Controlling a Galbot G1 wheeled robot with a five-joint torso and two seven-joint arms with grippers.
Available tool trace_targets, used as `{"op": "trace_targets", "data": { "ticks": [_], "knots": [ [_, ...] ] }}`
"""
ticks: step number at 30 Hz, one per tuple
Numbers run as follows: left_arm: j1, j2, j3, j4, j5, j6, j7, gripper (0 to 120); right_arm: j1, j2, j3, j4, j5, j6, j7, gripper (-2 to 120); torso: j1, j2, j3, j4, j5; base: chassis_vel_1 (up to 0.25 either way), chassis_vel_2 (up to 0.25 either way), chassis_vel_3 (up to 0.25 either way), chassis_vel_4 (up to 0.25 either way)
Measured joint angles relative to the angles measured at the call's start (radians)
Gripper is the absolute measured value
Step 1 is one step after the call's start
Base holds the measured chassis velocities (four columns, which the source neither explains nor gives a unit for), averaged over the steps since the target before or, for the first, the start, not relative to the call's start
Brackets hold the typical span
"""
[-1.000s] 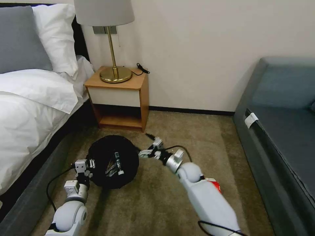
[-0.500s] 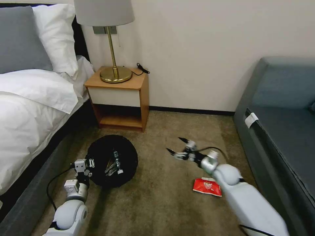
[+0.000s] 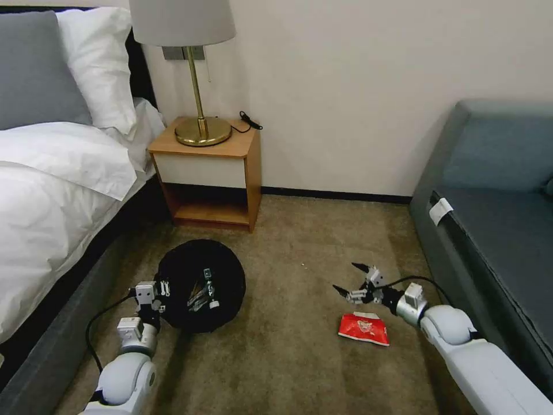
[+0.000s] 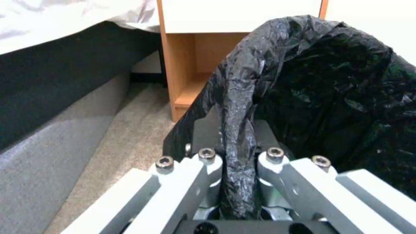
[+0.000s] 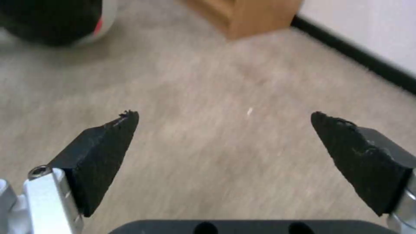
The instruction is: Pick up the trash bin, then pick up the garbage on the floor and place it into the trash bin.
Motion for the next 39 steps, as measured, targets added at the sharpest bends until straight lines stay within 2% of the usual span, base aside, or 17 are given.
{"op": "trace_targets", "data": {
  "ticks": [9, 23, 39],
  "knots": [
    [0.006, -0.005, 0.003, -0.005, 0.013, 0.001, -0.006, 4, -0.036, 0.02, -0.016, -0.117, -0.103, 0.037, 0.005, 100, 0.0, 0.0, 0.0, 0.0, -0.0001, 0.0, 0.0, 0.0, 0.0],
    [0.016, -0.003, 0.003, -0.024, 0.023, 0.003, -0.01, 4, -0.001, 0.052, 0.005, -0.249, -0.161, 0.079, 0.04, 100, 0.0, 0.0, 0.0, 0.0, -0.0003, 0.0, 0.0, 0.0, 0.0],
    [0.005, 0.001, 0.005, -0.012, 0.019, 0.002, -0.011, 4, 0.048, 0.078, 0.023, -0.362, -0.225, 0.098, 0.009, 100, 0.0, 0.0, 0.0, 0.0, -0.0003, 0.0, 0.0, 0.0, 0.0]
  ]
}}
